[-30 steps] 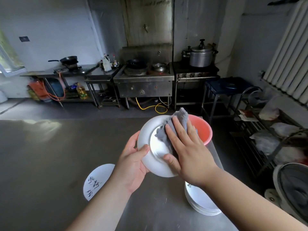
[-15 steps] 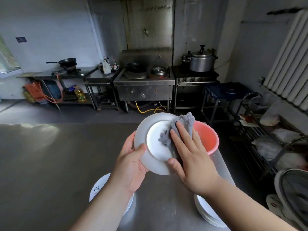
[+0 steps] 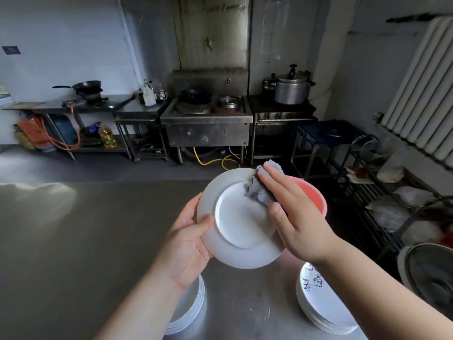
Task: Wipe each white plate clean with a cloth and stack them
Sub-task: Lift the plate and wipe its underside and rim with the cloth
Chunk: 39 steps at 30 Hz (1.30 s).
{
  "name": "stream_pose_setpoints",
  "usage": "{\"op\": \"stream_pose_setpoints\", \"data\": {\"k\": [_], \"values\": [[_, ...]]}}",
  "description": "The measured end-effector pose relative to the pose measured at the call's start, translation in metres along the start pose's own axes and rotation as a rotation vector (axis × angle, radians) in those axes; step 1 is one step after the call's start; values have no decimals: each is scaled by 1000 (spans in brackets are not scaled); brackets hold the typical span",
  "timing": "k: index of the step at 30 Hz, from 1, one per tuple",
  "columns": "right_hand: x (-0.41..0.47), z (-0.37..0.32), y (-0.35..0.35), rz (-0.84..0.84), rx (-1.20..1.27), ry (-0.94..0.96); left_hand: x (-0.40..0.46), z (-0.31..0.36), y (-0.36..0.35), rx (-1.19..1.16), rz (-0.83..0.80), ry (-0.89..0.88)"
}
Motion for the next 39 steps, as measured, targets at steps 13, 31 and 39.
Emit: {"op": "stream_pose_setpoints", "data": {"k": [13, 31, 39], "values": [[-3, 12, -16, 101, 72, -237, 12, 2, 3, -107, 48, -35], [-5, 27, 10, 190, 226, -232, 28, 0, -10, 202, -156, 155], [-24, 23, -9, 149, 87, -283, 30, -11, -9, 136, -90, 92]]}}
Point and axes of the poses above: each hand's wrist, its own x-axis towards the middle knuckle, its own y-axis out of the back of the hand, z = x × y, the point moved 9 cm from there along x, towards the middle knuckle, and after that the axes turned 12 degrees about z, right-handed, at the moved point
